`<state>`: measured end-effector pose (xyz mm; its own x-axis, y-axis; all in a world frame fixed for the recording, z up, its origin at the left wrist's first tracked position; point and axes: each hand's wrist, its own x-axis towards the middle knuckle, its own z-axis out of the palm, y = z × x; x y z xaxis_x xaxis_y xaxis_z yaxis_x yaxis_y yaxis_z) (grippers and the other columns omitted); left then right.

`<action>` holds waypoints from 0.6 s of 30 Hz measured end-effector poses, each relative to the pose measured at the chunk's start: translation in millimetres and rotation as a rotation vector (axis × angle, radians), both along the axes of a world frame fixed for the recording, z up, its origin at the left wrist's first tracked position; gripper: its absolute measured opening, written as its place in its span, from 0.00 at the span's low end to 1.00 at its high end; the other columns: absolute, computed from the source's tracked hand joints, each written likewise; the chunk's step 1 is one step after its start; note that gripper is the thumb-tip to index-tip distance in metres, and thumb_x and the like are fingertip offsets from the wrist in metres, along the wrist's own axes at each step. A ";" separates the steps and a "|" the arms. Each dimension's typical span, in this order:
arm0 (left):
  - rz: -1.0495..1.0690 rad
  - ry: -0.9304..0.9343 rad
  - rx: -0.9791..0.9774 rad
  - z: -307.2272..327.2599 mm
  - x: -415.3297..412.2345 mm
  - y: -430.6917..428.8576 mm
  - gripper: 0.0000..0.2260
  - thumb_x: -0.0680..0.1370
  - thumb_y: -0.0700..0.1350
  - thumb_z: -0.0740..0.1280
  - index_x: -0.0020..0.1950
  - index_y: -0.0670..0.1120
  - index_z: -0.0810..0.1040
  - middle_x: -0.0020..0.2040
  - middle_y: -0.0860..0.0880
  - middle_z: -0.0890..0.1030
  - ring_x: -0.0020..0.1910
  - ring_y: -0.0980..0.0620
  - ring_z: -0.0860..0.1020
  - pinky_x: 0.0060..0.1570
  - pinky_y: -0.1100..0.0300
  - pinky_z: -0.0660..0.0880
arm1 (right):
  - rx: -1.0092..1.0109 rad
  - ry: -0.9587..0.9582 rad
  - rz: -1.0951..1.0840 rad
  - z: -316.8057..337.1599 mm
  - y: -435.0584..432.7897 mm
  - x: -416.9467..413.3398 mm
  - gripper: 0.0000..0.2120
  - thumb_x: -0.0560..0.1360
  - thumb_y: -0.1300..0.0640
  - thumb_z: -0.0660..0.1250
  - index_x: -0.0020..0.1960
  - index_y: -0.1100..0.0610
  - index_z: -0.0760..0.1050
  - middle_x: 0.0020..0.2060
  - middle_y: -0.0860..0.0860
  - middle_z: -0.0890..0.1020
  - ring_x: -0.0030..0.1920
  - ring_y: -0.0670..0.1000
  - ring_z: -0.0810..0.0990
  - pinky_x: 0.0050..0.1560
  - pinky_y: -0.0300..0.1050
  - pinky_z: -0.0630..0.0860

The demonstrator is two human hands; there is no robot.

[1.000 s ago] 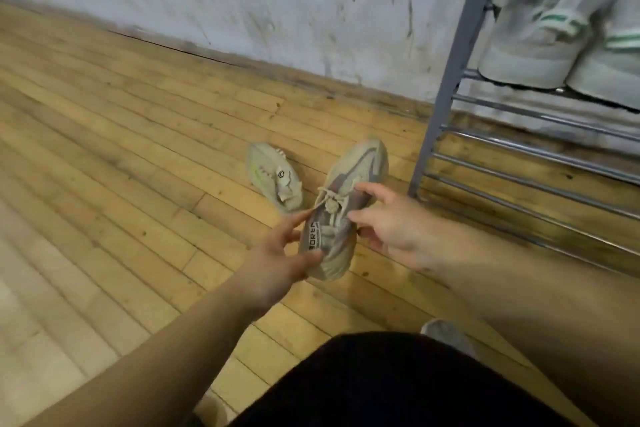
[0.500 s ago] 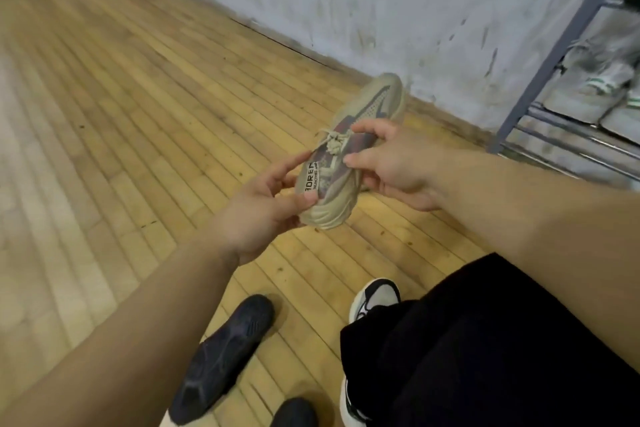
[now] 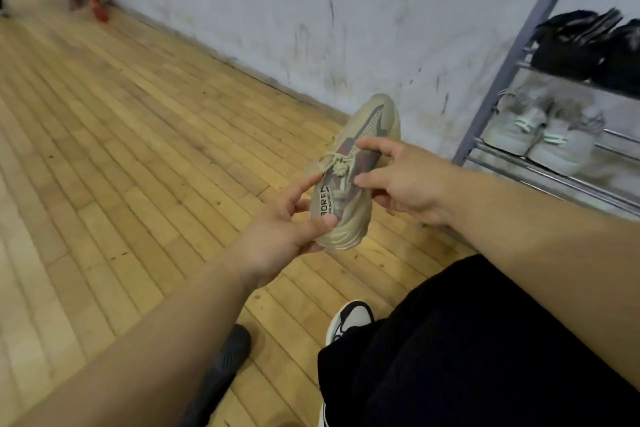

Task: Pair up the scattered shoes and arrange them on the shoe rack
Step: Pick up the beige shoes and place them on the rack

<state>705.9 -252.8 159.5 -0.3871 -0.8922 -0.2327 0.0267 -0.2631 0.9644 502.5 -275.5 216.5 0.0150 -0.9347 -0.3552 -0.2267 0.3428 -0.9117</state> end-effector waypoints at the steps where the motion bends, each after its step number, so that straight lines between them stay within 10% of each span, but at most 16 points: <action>1: -0.044 -0.040 -0.061 15.1 -16.7 -4.0 0.34 0.69 0.45 0.78 0.72 0.64 0.73 0.64 0.42 0.78 0.54 0.46 0.84 0.53 0.46 0.82 | -0.041 -0.004 -0.024 12.3 3.8 -18.8 0.28 0.77 0.66 0.71 0.70 0.41 0.73 0.62 0.51 0.81 0.49 0.48 0.81 0.42 0.41 0.77; 13: -0.851 -0.199 -0.585 140.7 -372.7 89.7 0.45 0.72 0.45 0.79 0.82 0.60 0.57 0.60 0.53 0.84 0.53 0.53 0.84 0.58 0.53 0.81 | -0.378 -0.089 -0.721 99.1 262.7 -319.8 0.27 0.79 0.71 0.63 0.72 0.48 0.72 0.55 0.53 0.85 0.47 0.52 0.84 0.44 0.43 0.80; 18: -1.126 -0.315 -0.628 118.9 -484.6 198.5 0.45 0.73 0.47 0.79 0.81 0.65 0.56 0.58 0.53 0.81 0.46 0.52 0.82 0.38 0.55 0.83 | -0.329 -0.189 -1.085 50.8 389.0 -387.5 0.28 0.79 0.73 0.62 0.73 0.50 0.72 0.58 0.57 0.84 0.57 0.58 0.80 0.58 0.49 0.75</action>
